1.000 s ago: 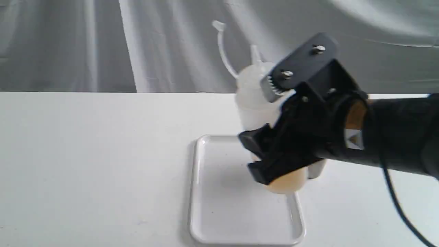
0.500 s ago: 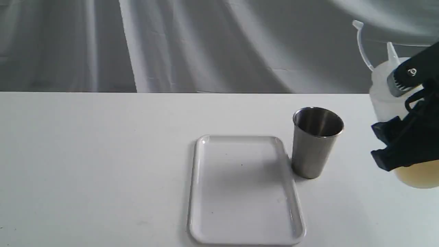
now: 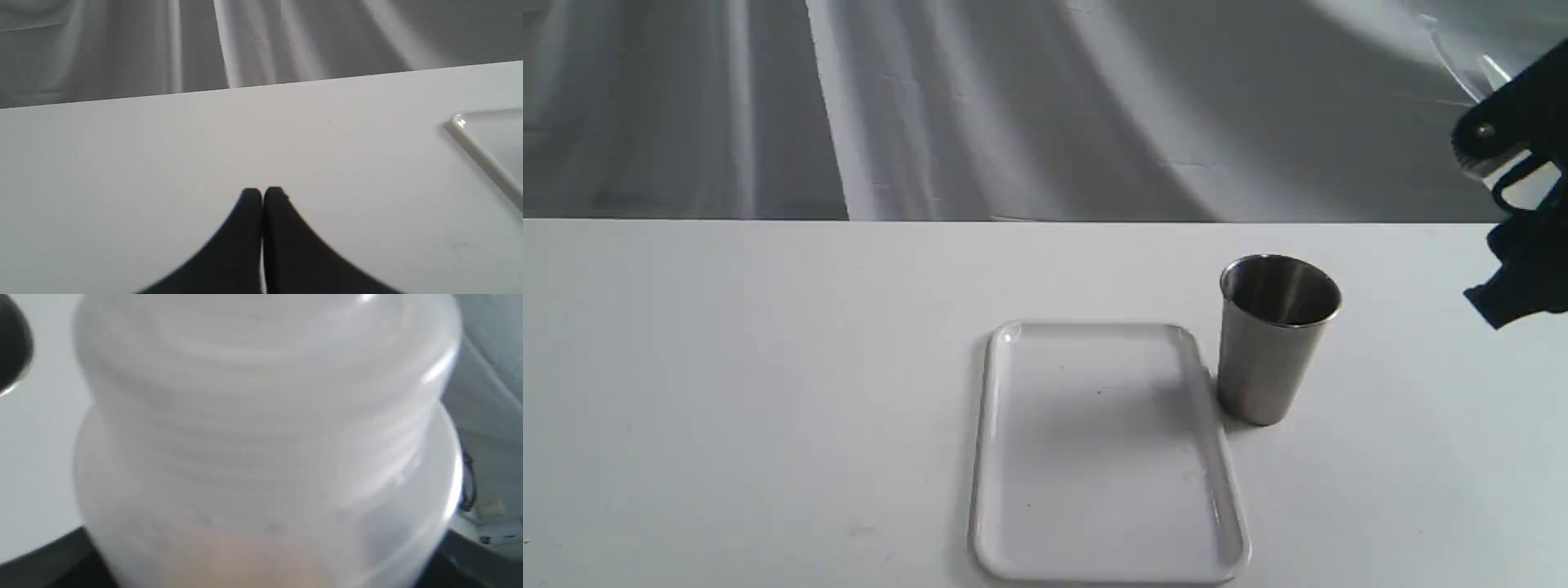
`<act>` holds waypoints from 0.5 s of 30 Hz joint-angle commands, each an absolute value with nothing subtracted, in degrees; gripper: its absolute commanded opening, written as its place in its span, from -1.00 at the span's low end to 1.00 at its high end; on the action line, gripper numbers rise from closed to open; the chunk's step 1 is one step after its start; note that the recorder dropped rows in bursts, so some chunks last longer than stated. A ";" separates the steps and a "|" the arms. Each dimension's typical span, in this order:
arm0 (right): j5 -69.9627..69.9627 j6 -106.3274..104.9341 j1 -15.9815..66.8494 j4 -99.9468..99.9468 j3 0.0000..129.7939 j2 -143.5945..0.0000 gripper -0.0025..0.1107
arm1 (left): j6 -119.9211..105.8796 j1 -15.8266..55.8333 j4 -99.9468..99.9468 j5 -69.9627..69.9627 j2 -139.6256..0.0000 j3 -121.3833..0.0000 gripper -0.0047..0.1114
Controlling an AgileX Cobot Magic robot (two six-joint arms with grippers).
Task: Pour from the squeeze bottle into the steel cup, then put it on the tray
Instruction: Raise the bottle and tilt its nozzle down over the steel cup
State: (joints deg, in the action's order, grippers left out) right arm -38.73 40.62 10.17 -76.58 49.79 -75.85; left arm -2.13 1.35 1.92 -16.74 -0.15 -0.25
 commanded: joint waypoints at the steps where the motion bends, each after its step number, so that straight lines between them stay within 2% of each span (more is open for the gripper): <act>1: -40.76 41.00 9.79 -84.10 53.06 -78.73 -0.35 | -1.96 1.26 1.88 -16.30 0.00 0.00 -0.92; 15: -44.16 41.00 9.79 -92.54 55.81 -87.29 -0.35 | -2.09 1.26 1.88 -16.30 0.00 0.00 -0.92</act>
